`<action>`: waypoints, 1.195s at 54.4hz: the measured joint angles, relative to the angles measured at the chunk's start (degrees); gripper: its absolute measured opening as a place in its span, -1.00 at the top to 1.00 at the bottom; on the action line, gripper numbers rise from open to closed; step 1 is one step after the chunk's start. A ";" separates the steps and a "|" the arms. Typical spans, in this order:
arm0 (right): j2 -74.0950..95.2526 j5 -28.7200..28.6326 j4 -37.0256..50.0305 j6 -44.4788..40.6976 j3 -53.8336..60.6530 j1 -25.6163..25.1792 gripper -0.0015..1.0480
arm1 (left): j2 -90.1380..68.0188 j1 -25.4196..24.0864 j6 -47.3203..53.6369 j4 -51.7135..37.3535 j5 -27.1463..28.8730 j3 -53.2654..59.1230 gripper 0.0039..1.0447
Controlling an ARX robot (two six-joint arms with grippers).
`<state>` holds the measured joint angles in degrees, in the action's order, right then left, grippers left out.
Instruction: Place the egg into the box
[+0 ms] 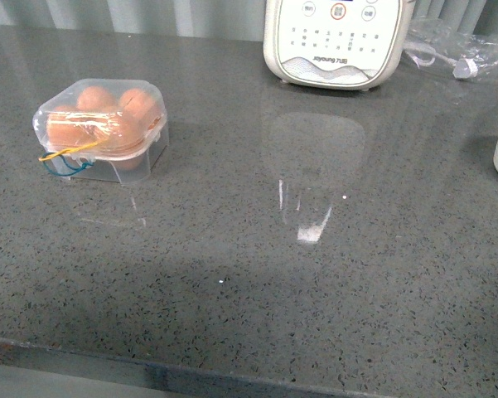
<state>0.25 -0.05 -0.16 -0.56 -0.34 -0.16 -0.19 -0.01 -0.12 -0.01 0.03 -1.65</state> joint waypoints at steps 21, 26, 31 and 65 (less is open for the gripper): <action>0.00 0.00 0.00 0.00 0.00 0.00 -0.86 | 0.00 0.00 -0.02 0.00 0.02 0.00 0.03; 0.00 0.00 0.00 0.00 0.00 0.00 -0.86 | 0.00 0.00 -0.02 0.00 0.00 0.00 -0.24; 0.00 0.00 0.00 0.00 0.00 0.00 -0.86 | 0.00 0.00 -0.02 0.00 0.02 0.00 -0.48; 0.00 0.00 0.00 0.00 0.00 0.00 -0.86 | 0.00 0.00 0.00 0.00 0.02 0.00 -0.87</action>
<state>0.25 -0.05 -0.16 -0.56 -0.34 -0.16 -0.19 -0.01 -0.12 -0.01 0.05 -1.65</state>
